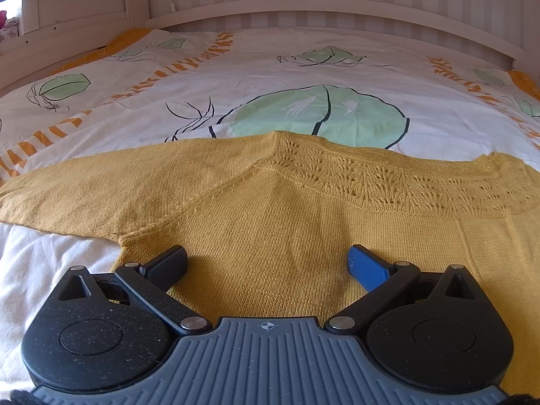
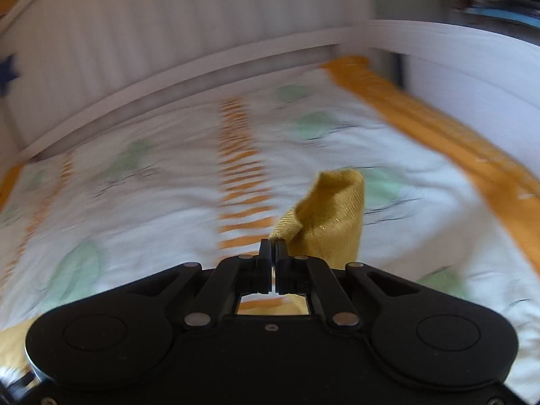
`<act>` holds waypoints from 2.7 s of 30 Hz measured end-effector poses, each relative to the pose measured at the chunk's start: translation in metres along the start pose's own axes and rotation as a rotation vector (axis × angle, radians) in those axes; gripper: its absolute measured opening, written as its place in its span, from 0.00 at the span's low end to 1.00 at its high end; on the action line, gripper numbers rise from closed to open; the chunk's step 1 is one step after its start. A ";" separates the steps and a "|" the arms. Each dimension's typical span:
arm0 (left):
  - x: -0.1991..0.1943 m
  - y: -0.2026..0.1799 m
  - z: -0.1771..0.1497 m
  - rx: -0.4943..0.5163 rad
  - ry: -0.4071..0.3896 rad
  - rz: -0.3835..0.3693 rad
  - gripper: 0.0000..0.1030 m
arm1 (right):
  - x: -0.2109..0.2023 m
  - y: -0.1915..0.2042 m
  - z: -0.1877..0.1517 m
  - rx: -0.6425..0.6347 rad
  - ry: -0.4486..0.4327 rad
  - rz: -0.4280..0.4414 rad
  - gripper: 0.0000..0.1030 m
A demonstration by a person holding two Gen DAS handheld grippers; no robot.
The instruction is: Fold small clothes
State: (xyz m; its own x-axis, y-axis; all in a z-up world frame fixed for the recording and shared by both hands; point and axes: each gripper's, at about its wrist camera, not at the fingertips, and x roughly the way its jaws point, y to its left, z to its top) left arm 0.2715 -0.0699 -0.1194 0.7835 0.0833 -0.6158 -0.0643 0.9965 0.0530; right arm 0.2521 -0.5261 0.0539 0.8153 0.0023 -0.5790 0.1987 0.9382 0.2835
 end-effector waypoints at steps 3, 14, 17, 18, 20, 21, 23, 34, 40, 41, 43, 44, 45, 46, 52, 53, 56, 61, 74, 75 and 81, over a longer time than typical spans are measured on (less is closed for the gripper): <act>0.000 0.001 0.000 -0.003 0.001 -0.002 1.00 | 0.006 0.042 -0.020 -0.027 0.041 0.122 0.07; 0.001 0.003 0.001 -0.018 0.008 -0.015 1.00 | 0.042 0.135 -0.137 -0.173 0.233 0.260 0.28; 0.001 0.003 0.002 -0.018 0.013 -0.016 1.00 | 0.042 0.135 -0.167 -0.189 0.249 0.201 0.46; 0.001 0.003 0.002 -0.017 0.016 -0.016 1.00 | 0.041 0.135 -0.174 -0.196 0.254 0.178 0.46; 0.001 0.002 0.004 -0.012 0.025 -0.014 1.00 | 0.030 0.136 -0.185 -0.186 0.245 0.146 0.46; 0.002 0.001 0.006 -0.008 0.032 -0.013 1.00 | 0.026 0.133 -0.189 -0.171 0.235 0.133 0.46; 0.002 0.001 0.010 -0.002 0.054 -0.020 1.00 | 0.020 0.127 -0.193 -0.146 0.216 0.111 0.48; -0.059 -0.003 0.053 0.077 0.196 -0.271 0.85 | -0.036 0.114 -0.166 -0.197 -0.019 -0.065 0.99; -0.093 -0.046 0.056 0.140 0.153 -0.446 0.85 | -0.029 0.110 -0.174 -0.223 -0.078 -0.191 0.99; -0.095 -0.054 0.054 0.148 0.157 -0.462 0.85 | -0.024 0.106 -0.175 -0.196 -0.066 -0.186 0.99; -0.097 -0.068 0.049 0.172 0.159 -0.475 0.86 | -0.018 0.093 -0.179 -0.136 -0.051 -0.163 0.99; -0.097 -0.075 0.045 0.188 0.151 -0.470 0.86 | -0.016 0.088 -0.182 -0.116 -0.050 -0.151 0.99; -0.098 -0.080 0.042 0.205 0.139 -0.464 0.86 | -0.014 0.083 -0.184 -0.103 -0.055 -0.140 0.99; -0.098 -0.086 0.039 0.220 0.128 -0.457 0.86 | -0.012 0.078 -0.186 -0.093 -0.060 -0.135 0.99; -0.086 -0.107 0.024 0.220 0.176 -0.516 0.81 | -0.009 0.052 -0.182 0.035 -0.073 -0.097 0.99; -0.083 -0.109 0.023 0.214 0.191 -0.544 0.77 | -0.009 0.050 -0.180 0.047 -0.078 -0.095 0.99; -0.073 -0.116 0.020 0.189 0.216 -0.585 0.66 | -0.012 0.046 -0.177 0.061 -0.094 -0.111 0.99; -0.059 -0.127 0.018 0.155 0.271 -0.623 0.58 | -0.021 0.044 -0.171 0.063 -0.152 -0.138 0.99; -0.066 -0.127 0.048 0.089 0.194 -0.573 0.03 | -0.014 0.036 -0.169 0.087 -0.127 -0.132 0.99; -0.072 -0.125 0.053 0.100 0.170 -0.571 0.03 | -0.013 0.036 -0.170 0.090 -0.120 -0.129 0.99; -0.103 -0.091 0.097 0.100 0.062 -0.560 0.03 | -0.008 0.037 -0.173 0.085 -0.089 -0.119 0.99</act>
State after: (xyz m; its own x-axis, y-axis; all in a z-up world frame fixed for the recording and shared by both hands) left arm 0.2568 -0.1697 0.0155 0.6433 -0.4544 -0.6162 0.4116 0.8839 -0.2221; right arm 0.1592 -0.4320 -0.0632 0.8276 -0.1418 -0.5432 0.3390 0.8974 0.2823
